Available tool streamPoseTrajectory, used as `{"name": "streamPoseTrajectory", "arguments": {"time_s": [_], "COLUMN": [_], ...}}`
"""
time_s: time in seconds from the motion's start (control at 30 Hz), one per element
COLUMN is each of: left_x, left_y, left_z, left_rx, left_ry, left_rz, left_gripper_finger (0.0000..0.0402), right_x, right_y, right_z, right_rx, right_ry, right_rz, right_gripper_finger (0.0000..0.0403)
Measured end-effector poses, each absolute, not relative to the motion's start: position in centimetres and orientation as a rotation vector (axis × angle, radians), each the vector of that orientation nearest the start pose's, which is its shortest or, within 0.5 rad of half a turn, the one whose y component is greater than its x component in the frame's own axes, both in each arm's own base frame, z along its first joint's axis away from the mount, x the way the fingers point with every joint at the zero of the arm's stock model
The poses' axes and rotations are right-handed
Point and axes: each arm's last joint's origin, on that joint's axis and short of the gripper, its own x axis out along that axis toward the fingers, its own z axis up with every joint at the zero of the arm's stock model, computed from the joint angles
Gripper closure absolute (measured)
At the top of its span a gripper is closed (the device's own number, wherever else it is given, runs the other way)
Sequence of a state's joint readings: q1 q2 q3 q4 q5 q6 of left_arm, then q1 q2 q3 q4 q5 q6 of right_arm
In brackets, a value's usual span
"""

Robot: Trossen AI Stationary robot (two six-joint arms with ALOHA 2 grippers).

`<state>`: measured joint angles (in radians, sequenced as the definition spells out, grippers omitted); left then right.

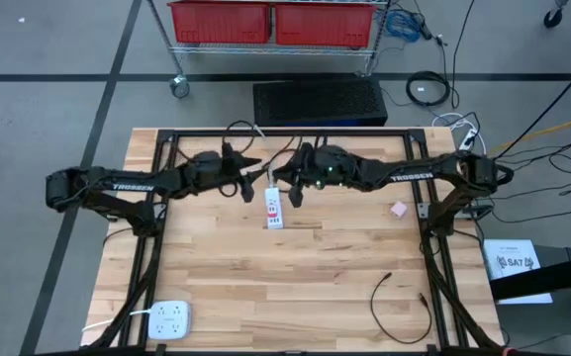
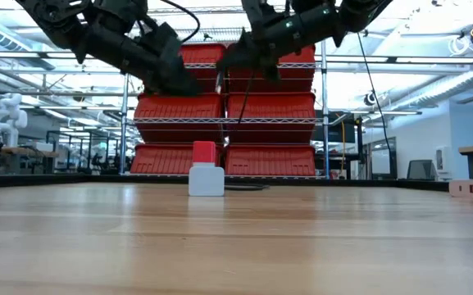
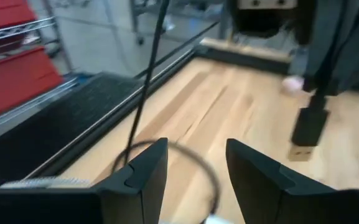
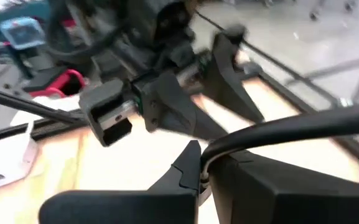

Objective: Insert USB
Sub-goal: Insert the black charger cable into the pink charger adapter

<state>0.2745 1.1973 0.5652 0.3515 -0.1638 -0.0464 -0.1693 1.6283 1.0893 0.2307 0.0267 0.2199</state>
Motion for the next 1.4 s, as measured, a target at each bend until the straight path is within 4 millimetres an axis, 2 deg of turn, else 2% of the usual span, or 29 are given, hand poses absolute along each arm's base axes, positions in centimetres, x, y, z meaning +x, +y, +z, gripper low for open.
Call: {"name": "streamPoseTrajectory", "arguments": {"time_s": [0.3, 0.57, 0.93, 1.13, 1.4], "left_x": [23.7, 23.6, 22.9, 22.8, 22.7], "left_y": [5.0, 3.7, 2.5, 2.2, 2.2], "left_z": [21.2, 20.6, 19.0, 18.8, 18.8], "left_rx": [-0.031, -0.04, -0.063, -0.058, -0.05], "left_ry": [0.427, 0.447, 0.466, 0.465, 0.464], "left_rz": [0.532, 0.536, 0.592, 0.605, 0.621], "left_gripper_finger": [0.0233, 0.0233, 0.0233, 0.0233, 0.0233], "right_x": [37.7, 38.6, 39.0, 39.2, 39.3], "right_y": [-3.4, -1.1, -0.4, -0.2, 0.4], "right_z": [23.3, 21.6, 20.1, 19.2, 19.5], "right_rx": [0.377, 0.432, 0.506, 0.548, 0.533], "right_ry": [0.355, 0.348, 0.322, 0.326, 0.352], "right_rz": [-0.343, -0.404, -0.522, -0.539, -0.577], "right_gripper_finger": [0.0403, 0.0402, 0.0402, 0.0402, 0.0402]}}
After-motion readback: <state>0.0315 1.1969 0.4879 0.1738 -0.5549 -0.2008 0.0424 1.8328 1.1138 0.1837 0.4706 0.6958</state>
